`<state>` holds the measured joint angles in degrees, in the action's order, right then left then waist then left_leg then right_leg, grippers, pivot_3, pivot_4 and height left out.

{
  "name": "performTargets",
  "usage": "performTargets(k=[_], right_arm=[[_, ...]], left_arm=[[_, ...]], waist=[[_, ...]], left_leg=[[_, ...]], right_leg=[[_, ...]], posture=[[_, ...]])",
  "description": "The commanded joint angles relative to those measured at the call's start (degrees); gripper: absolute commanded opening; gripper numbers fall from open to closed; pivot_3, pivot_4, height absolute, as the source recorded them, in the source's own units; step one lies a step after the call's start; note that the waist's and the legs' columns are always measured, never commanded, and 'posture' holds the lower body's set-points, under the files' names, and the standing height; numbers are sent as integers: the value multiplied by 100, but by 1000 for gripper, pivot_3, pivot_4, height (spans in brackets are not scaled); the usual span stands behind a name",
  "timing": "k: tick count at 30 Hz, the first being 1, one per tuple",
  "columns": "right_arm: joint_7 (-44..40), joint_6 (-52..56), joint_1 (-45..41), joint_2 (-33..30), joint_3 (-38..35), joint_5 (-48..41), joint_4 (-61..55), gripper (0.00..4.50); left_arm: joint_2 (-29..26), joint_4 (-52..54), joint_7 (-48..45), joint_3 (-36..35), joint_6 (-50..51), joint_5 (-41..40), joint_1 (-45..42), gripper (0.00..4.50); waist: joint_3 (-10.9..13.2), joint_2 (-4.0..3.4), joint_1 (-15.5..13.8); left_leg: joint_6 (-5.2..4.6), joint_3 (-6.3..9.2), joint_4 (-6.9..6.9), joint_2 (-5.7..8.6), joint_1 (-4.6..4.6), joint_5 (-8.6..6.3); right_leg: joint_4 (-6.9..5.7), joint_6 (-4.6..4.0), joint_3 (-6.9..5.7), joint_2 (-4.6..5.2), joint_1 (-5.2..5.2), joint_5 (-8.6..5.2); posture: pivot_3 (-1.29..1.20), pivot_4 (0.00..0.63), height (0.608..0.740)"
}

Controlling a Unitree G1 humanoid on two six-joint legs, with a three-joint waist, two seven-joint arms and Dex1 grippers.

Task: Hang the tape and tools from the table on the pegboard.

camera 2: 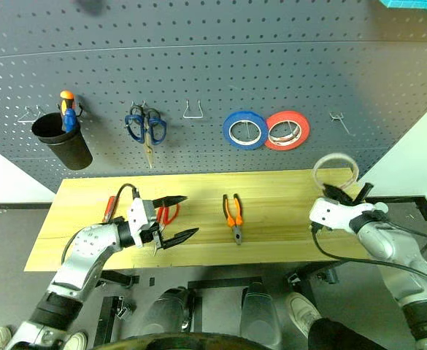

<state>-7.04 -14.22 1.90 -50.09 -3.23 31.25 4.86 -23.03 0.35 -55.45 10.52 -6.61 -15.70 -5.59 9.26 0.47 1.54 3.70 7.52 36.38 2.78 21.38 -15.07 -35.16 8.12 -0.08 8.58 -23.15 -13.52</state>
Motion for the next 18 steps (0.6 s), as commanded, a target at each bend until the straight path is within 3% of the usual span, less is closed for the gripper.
performTargets(k=[1,16,18], right_arm=[[507,-176,-351,-172,-234,325,-154,35],[109,-1232,-3175,59,1027,193,3567,35],[77,-1359,-3336,93,1074,121,3820,616]], left_arm=[[182,248,-161,67,213,-373,-256,4500],[997,-83,91,105,-229,-231,-671,4500],[1030,-87,143,79,-249,-258,-669,4500]], waist=[[0,1,29],[-3,-3,110],[-3,-3,108]], left_leg=[[0,-1,0,0,0,0],[-2,-3,2,4,-1,1],[-2,-3,1,5,0,1]], right_leg=[[0,-3,0,0,0,2],[8,-6,6,0,7,25],[9,-6,7,0,6,25]], posture=[[-140,126,733],[-99,97,733],[-89,96,733]])
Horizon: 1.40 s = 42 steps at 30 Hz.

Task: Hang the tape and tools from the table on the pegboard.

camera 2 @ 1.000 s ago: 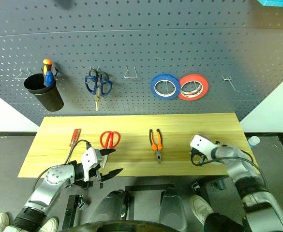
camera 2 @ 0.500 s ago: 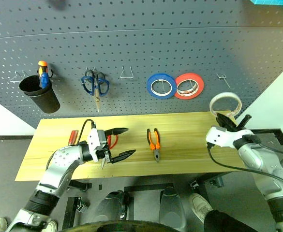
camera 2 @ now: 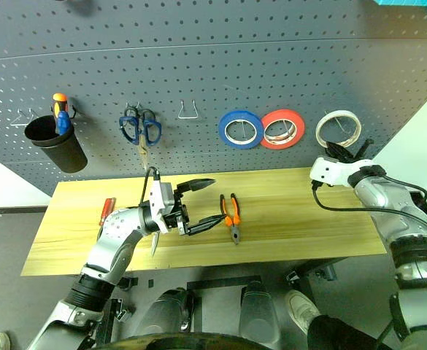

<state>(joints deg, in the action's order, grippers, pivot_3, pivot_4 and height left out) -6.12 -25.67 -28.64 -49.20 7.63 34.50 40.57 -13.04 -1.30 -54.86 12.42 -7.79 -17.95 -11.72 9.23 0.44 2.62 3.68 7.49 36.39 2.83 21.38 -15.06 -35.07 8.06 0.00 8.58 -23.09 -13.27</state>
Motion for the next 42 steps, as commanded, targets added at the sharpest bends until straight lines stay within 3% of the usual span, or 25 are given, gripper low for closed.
performTargets(k=[1,6,9,16,20,24,27,34,42], right_arm=[[-38,-269,-336,10,4,-240,331,885],[25,-393,-262,-106,95,-172,252,2514],[6,-548,216,-287,23,-211,-366,3541],[-1799,-429,2081,-196,159,-1720,-2983,3541],[-2485,984,2357,581,394,-2308,-3862,3541],[-2962,2579,2352,1320,571,-2743,-4417,4469],[-3170,3830,2226,1751,698,-2875,-4627,4492],[-2551,6587,1240,3196,1019,-2704,-4164,4492],[-1662,7659,299,4355,950,-2690,-2850,4492]], left_arm=[[30,86,94,-111,-135,-36,-51,4500],[-2,140,127,-114,-138,-56,9,4500],[-51,169,181,-137,-152,-20,59,4500],[-541,-59,435,-375,-111,309,270,4500],[-918,-414,548,-563,38,454,421,4500],[-1204,-517,465,-841,144,273,590,4500],[-1446,-587,305,-1030,213,163,754,4500],[-2107,-1052,-23,-1308,-34,326,1060,4500],[-2593,-1662,-368,-1553,-194,344,1164,4500]], waist=[[-1,-1,0],[-1,-2,-2],[-1,-3,-15],[-1,-2,20],[3,3,93],[6,2,69],[9,1,10],[26,-19,8],[37,-38,20]], left_leg=[[0,0,0,0,-1,0],[0,0,0,1,-1,0],[0,0,0,2,-1,0],[-1,1,-11,0,-5,-1],[-3,1,6,-8,-11,0],[-3,13,44,-34,-3,-1],[-2,22,57,-58,2,-2],[-2,24,51,-84,6,-2],[-2,24,42,-83,16,-2]], right_leg=[[0,0,0,0,0,0],[-1,2,3,0,0,1],[-2,2,3,0,0,1],[-2,13,4,0,-1,-4],[-8,13,5,-8,6,-9],[-16,-3,4,-40,12,-3],[-15,-21,4,-70,11,7],[-33,-49,4,-100,-24,21],[-27,-70,3,-99,-35,35]], posture=[[-89,96,733],[-85,99,733],[-81,104,733],[-115,122,733],[-119,131,733],[-110,139,733],[-107,143,733],[-113,154,733],[-125,155,733]])
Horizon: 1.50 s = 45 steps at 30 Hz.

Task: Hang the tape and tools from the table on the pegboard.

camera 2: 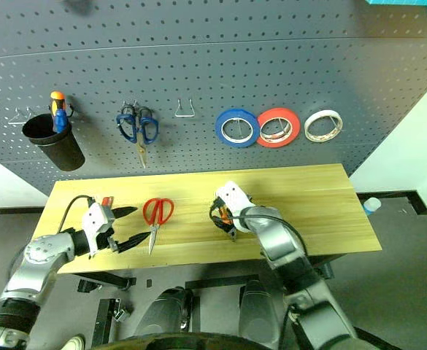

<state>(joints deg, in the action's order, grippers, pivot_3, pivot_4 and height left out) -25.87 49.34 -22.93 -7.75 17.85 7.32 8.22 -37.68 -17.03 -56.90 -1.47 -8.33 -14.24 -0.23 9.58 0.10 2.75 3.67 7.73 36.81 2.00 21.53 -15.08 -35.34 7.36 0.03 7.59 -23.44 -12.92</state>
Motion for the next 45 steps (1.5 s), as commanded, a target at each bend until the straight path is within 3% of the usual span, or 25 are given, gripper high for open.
performTargets(k=[1,8,24,27,31,33,37,40,45], right_arm=[[418,196,-384,314,-120,15,604,4492],[1152,137,-884,678,-468,8,1609,4492],[1737,398,-1420,1238,-1065,-334,2839,4492],[1783,426,-1467,1248,-1109,-371,2935,3950],[1767,502,-1479,1223,-1045,-360,2939,2593],[1757,543,-1465,1223,-1025,-361,2901,2324],[1699,593,-1427,1181,-1026,-408,2714,2324],[1177,328,-1223,944,-567,-379,1973,2324],[161,-1650,-488,-158,655,21,-316,2324]], left_arm=[[-165,-149,-214,-174,-158,-33,13,4500],[-153,-286,-352,-221,-306,-86,-23,4500],[70,-314,-336,-250,-464,-122,0,4500],[98,-323,-321,-251,-492,-101,6,4500],[131,-330,-304,-255,-526,-91,13,4500],[146,-340,-307,-264,-539,-94,11,4500],[201,-311,-336,-317,-570,-169,25,4500],[313,-134,-299,-499,-661,-388,94,4500],[507,511,-142,-1055,-572,-993,574,4500]], waist=[[5,-8,12],[8,-12,150],[8,-14,313],[8,-14,312],[8,-14,313],[8,-14,313],[8,-14,314],[10,-16,311],[13,-20,323]], left_leg=[[0,-1,-2,0,0,0],[3,0,-33,0,-6,3],[7,5,-76,-3,-10,7],[8,6,-73,-3,-10,7],[8,6,-75,-3,-10,7],[8,6,-75,-3,-10,7],[8,7,-75,-3,-10,7],[8,7,-76,-3,-7,7],[9,6,-75,-1,45,8]], right_leg=[[1,0,0,0,0,0],[-1,5,1,0,-12,2],[-12,25,1,-4,-36,7],[-12,25,2,-4,-35,7],[-11,25,1,-4,-35,7],[-11,25,1,-4,-35,7],[-12,25,1,-4,-35,7],[-9,26,1,-4,-37,6],[-8,35,2,-1,-89,2]], posture=[[-124,156,733],[-118,156,733],[-107,150,733],[-106,150,733],[-109,149,733],[-109,149,733],[-107,148,733],[-107,149,733],[-107,156,733]])
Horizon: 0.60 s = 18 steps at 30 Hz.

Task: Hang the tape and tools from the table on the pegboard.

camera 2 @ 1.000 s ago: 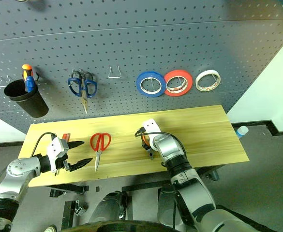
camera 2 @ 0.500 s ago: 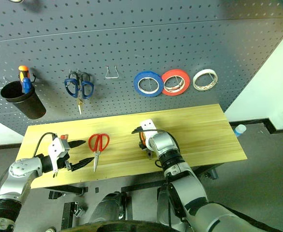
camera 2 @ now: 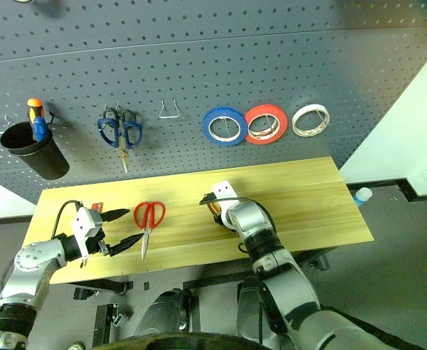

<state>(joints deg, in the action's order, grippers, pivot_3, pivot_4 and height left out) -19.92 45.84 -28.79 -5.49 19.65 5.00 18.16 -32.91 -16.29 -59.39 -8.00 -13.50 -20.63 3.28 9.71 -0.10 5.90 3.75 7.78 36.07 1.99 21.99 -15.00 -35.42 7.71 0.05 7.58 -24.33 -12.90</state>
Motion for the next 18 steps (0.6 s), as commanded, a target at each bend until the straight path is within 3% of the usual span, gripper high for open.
performTargets(k=[1,4,9,14,18], right_arm=[[-500,-1722,231,-569,577,316,-1643,2324],[-1211,-2811,458,-1044,519,-56,-2607,2324],[-1627,-3474,266,-1030,-23,-732,-3278,2324],[-1355,-3524,-431,-544,-468,-1061,-3235,2324],[-751,-3965,-1254,-54,-864,-929,-2192,2324]], left_arm=[[50,588,147,-479,-47,-408,374,4500],[272,1055,403,-771,-45,-661,751,4500],[799,1707,897,-1248,-141,-1185,904,4500],[1080,2112,1411,-1460,-326,-1072,876,4500],[1202,2333,1768,-1463,-391,-919,809,4500]], waist=[[1,-1,17],[5,2,17],[123,59,-64],[258,85,-187],[336,80,-189]], left_leg=[[1,0,2,0,15,1],[1,-1,-2,0,21,0],[4,3,13,-2,19,2],[10,5,26,-2,24,18],[10,7,12,-2,25,19]], right_leg=[[-2,0,0,0,-15,0],[5,2,0,0,-20,0],[5,17,-1,-1,-8,-12],[7,-32,0,-2,-9,-2],[7,-52,-1,-4,-19,10]], posture=[[-103,160,733],[-95,172,733],[-80,205,733],[-81,237,733],[-75,260,733]])
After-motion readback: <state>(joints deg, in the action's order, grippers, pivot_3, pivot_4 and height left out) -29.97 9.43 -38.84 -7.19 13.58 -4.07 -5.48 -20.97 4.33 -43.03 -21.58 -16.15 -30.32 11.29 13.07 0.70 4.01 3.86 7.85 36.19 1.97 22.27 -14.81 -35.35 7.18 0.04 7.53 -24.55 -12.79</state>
